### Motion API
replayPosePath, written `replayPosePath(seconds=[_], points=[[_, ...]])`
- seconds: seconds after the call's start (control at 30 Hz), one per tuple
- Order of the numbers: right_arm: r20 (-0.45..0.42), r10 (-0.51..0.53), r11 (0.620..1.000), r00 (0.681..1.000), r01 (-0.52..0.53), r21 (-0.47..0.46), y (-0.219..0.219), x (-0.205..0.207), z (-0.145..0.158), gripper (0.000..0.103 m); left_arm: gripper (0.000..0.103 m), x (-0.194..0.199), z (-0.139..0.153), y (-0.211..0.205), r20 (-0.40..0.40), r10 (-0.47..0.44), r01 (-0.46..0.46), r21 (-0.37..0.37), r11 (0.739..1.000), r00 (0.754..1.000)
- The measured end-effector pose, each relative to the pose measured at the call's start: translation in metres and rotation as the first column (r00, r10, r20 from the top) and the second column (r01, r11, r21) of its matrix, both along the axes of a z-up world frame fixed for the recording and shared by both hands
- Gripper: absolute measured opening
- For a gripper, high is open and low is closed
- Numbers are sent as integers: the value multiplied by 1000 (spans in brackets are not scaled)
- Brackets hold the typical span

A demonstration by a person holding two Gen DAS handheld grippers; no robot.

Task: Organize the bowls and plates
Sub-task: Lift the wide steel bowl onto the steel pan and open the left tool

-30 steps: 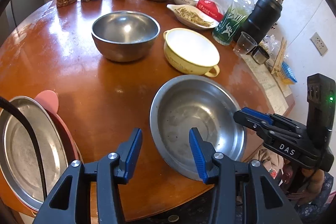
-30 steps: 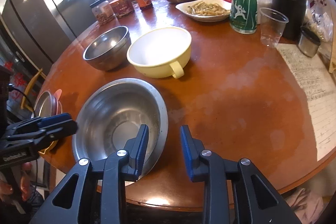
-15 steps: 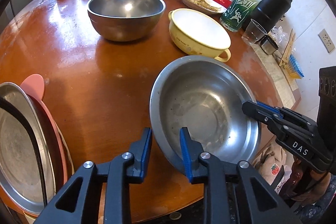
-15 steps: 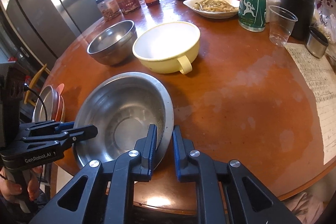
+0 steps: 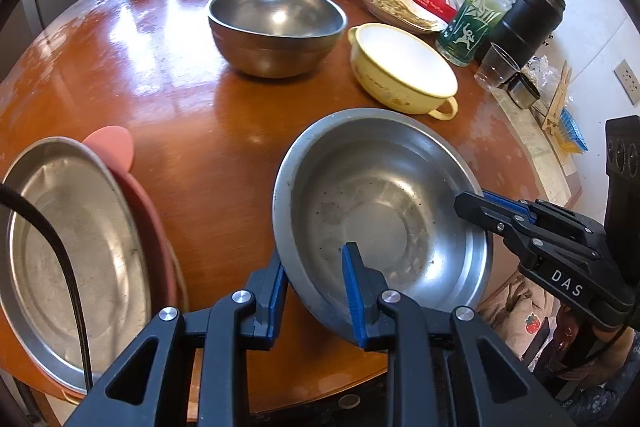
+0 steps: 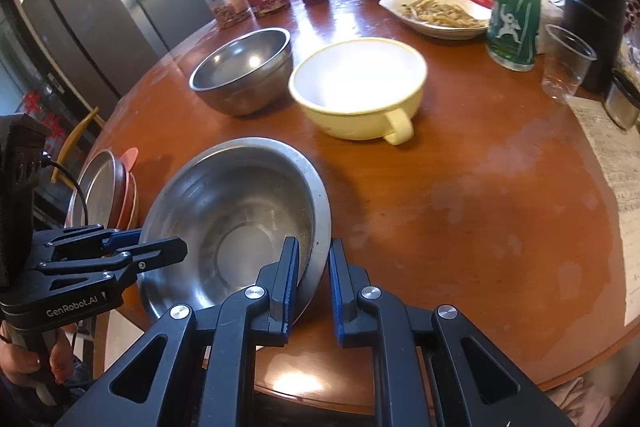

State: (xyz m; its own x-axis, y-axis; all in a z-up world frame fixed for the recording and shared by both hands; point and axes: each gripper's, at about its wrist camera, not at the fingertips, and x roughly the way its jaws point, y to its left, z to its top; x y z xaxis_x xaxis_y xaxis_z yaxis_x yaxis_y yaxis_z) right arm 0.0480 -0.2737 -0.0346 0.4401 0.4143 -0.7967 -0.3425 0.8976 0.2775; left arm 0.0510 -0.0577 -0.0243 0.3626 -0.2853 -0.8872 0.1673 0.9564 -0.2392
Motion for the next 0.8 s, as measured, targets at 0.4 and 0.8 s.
replayPosePath(seconds=[0.4,0.8], points=[[-11,-6,1000,1000,6,8,4,3,0,18,28,0,-2,4,-6,-5,4,-16,1000,1000],[-30,-26,999,999,27,27,2,5,-1,27,29,-2,0,5,-3,-7,6,-40,999,1000]])
